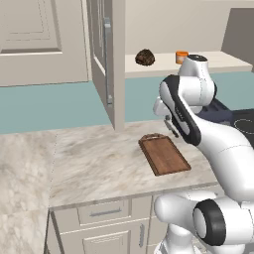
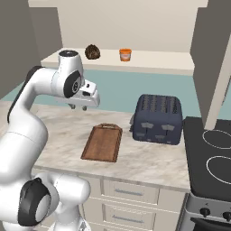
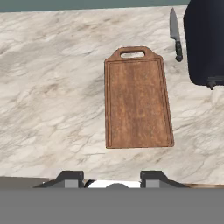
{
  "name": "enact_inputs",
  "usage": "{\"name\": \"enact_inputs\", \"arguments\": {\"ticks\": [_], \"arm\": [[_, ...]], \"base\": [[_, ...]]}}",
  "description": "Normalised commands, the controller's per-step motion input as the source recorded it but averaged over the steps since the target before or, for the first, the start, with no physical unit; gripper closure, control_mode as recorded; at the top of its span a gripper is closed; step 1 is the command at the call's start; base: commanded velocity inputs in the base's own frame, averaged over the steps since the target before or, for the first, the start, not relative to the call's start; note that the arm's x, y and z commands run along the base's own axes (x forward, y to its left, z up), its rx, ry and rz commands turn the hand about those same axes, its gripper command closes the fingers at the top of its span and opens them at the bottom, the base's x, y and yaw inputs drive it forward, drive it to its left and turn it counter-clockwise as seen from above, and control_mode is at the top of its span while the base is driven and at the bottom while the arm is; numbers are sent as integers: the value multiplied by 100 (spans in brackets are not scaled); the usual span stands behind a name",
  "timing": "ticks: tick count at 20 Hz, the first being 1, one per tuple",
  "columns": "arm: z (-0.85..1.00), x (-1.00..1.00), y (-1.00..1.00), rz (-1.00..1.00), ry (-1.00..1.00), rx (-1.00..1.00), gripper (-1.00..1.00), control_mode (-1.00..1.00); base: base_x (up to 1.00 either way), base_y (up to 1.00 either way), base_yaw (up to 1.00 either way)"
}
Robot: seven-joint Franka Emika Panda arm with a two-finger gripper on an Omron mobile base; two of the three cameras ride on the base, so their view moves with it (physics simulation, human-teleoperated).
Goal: Pick the bread, place it on the cutting board, pick the jam, place it on the counter, and close the cabinet.
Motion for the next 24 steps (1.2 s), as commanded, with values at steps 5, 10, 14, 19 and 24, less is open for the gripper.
{"name": "enact_inputs", "arguments": {"ticks": [5,10,14,19,24], "arm": [[0,0,-10,0,0,0,-100,-100],[0,0,-38,0,0,0,-100,-100],[0,0,-55,0,-1,0,-100,-100],[0,0,-59,0,-2,0,-100,-100],[0,0,-51,1,-5,0,-100,-100]], "base": [[0,0,0],[0,0,0],[0,0,0],[0,0,0],[0,0,0]]}}
